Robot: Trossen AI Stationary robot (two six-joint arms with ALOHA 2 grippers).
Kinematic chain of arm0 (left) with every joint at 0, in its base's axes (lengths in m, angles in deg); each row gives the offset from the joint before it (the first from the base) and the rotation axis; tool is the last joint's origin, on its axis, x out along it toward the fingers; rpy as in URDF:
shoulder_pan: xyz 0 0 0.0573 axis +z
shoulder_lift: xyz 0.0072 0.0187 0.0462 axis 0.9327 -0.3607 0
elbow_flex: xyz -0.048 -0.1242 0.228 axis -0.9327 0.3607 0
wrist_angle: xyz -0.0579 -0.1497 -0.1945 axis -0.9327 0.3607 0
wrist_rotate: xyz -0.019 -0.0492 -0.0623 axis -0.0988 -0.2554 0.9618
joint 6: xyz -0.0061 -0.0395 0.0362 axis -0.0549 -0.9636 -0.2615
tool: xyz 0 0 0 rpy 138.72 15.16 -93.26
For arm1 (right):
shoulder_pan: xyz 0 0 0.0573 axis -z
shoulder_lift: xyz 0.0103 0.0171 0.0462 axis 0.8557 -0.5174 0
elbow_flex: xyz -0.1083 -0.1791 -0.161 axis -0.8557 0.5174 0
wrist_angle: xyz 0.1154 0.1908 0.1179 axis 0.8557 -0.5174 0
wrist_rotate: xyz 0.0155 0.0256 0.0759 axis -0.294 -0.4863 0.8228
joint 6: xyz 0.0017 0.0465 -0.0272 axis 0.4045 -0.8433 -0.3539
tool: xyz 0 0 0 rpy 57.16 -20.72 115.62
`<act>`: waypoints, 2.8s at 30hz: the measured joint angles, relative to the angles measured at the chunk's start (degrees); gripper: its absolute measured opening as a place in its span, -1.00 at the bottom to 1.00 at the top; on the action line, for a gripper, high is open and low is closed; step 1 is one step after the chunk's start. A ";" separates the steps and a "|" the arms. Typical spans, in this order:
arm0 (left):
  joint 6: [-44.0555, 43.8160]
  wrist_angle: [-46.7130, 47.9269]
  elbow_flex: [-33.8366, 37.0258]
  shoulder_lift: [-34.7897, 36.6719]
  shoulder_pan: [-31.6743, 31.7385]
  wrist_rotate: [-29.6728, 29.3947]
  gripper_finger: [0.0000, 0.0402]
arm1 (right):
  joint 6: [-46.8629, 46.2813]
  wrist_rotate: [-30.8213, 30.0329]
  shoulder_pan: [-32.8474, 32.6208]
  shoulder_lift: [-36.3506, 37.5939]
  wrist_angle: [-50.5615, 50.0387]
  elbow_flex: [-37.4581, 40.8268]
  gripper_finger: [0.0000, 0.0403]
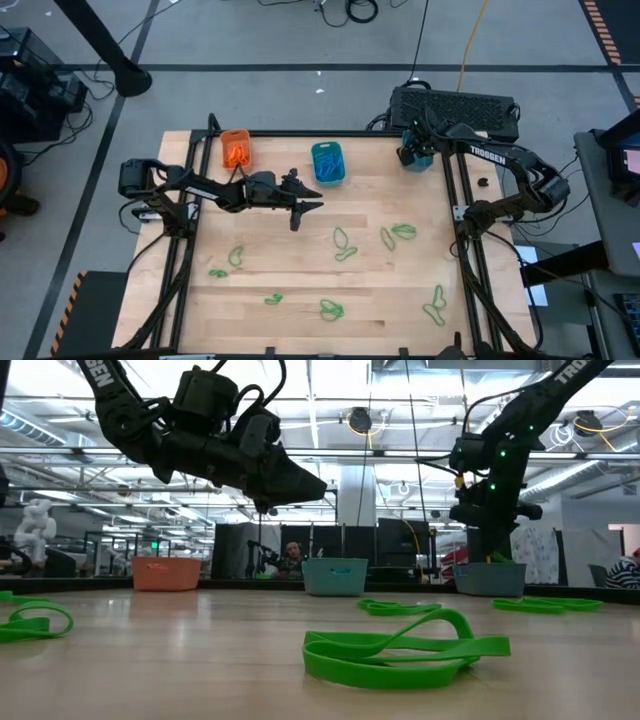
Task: Sort rubber bands into baskets
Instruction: Put the green rubber band into the dark blue bin
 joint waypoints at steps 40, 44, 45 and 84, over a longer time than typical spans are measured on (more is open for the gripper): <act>10.22 30.75 0.01 25.87 -2.72 5.58 -0.36 | -11.93 17.96 -31.87 5.42 -7.09 -4.79 -0.17; 10.53 35.32 0.04 30.01 -3.64 2.96 -0.36 | -13.22 17.73 -41.64 3.88 -3.40 -4.79 -0.18; 10.56 36.60 0.04 30.74 -3.97 2.05 -0.36 | -13.20 17.74 -44.19 3.14 -2.98 -4.77 -0.18; 17.70 34.40 0.06 25.79 -10.03 6.95 -0.36 | -1.02 21.06 -78.79 -32.11 55.83 -4.76 -0.18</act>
